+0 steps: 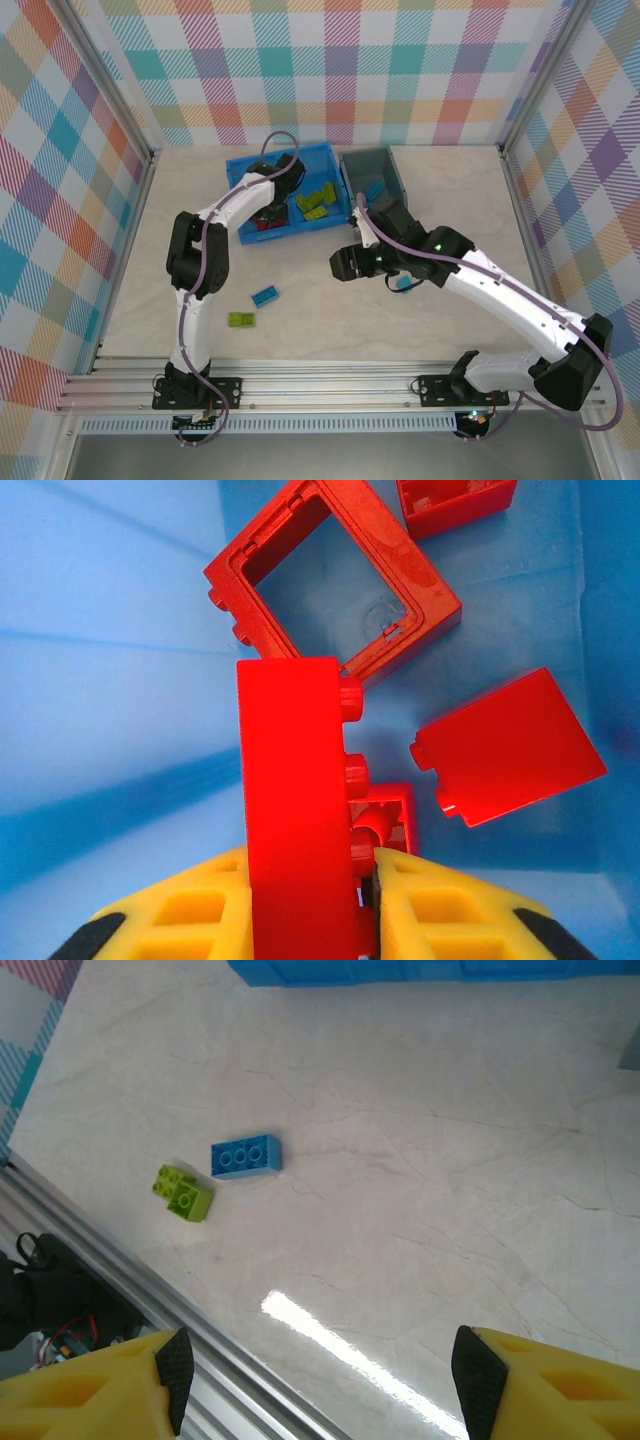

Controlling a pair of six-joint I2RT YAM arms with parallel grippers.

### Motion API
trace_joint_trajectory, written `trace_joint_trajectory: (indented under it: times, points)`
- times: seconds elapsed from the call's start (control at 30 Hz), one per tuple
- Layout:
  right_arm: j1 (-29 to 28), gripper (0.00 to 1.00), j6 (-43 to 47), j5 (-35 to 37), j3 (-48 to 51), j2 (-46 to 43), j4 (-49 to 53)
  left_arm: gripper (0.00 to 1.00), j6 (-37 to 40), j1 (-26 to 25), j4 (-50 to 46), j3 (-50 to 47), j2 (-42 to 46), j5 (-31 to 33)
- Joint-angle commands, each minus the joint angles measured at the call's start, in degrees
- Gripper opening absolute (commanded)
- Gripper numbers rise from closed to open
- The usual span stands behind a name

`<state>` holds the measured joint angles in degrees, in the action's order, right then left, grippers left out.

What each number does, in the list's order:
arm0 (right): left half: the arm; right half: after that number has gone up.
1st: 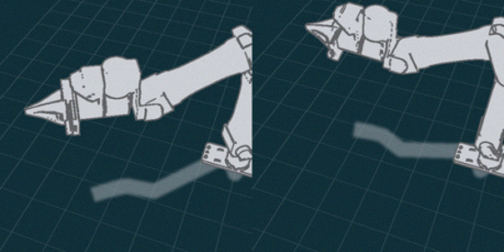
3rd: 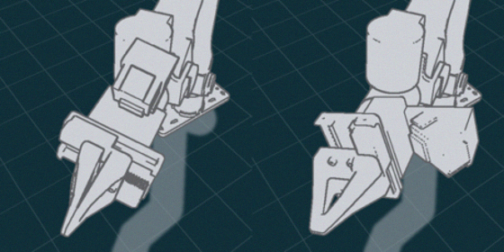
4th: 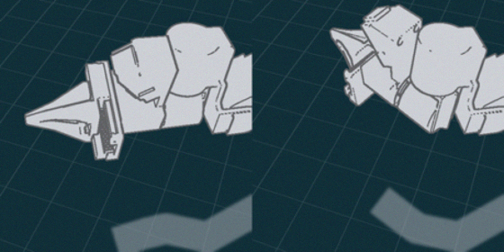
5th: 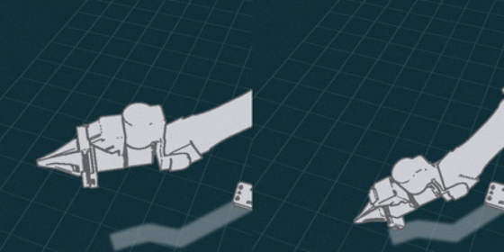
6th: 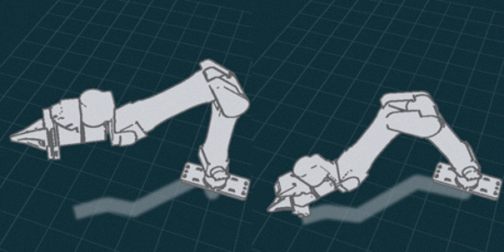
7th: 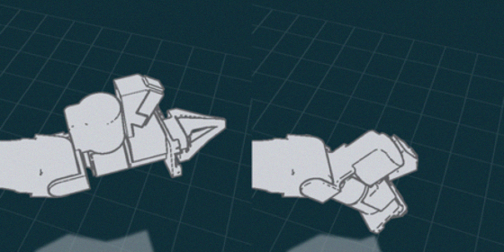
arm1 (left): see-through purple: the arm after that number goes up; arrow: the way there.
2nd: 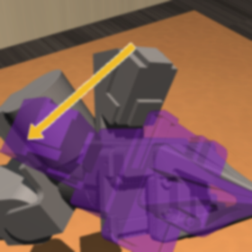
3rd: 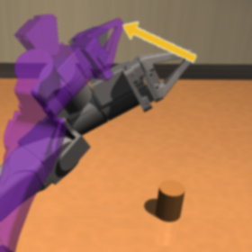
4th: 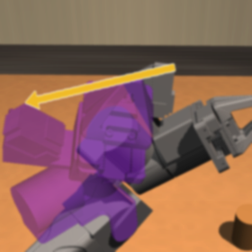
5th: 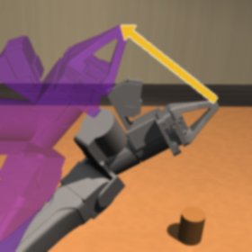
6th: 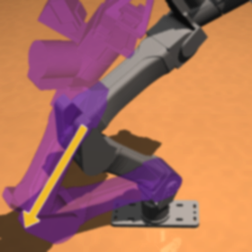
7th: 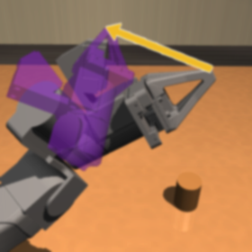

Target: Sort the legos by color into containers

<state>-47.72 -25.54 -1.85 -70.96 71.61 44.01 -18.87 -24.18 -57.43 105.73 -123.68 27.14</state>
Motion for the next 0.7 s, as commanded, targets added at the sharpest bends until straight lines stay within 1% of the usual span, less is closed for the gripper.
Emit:
trace_joint_trajectory:
  times: [0.0, 0.07, 0.2, 0.33, 0.43, 0.5, 0.57, 0.6, 0.67]
  points:
    - [0.4, 0.73, -1.83, 3.63, 0.38, -0.42, 1.49, 0.35, 1.06, 0.63, -1.9, -1.41, 2.54, 1.18]
    - [0.92, 0.74, -2.25, 4.46, 0.47, -0.22, 1.86, 0.4, 0.99, 0.59, -1.87, -1.83, 4.18, 1.12]
    - [2.39, 0.75, -2.59, 4.97, 0.95, -0.26, 1.88, 0.42, 1.28, 0.28, -2.2, -1.76, 7.34, 0.72]
    - [3.62, 0.75, -2.83, 7.14, 1.04, -0.56, 2.78, 0.41, 0.44, -0.28, -3.43, -1.36, 11.13, 1.15]
    - [6.48, 0.75, -3.95, 9.93, 2.65, -1.36, 3.74, 0.41, -1.2, -1.77, -3.47, -2.68, 16.45, -0.13]
    - [9.86, 0.75, -5.22, 10.93, 5.37, -2.06, 4.1, 0.42, -1.93, -3.69, -2.78, -5.29, 22.05, -2.71]
    - [13.02, 0.76, -6.7, 11.46, 8.1, -2.35, 4.73, 0.44, -3.28, -6.62, -0.6, -9.74, 28.35, -7.0]
    - [14.45, 0.77, -7.08, 11.05, 9.55, -2.29, 4.92, 0.48, -4.15, -8.75, 2.01, -13.49, 32.46, -9.84]
    - [16.54, 0.8, -7.39, 10.7, 11.93, -1.82, 4.88, 0.61, -6.16, -14.18, 8.62, -21.44, 40.35, -13.25]
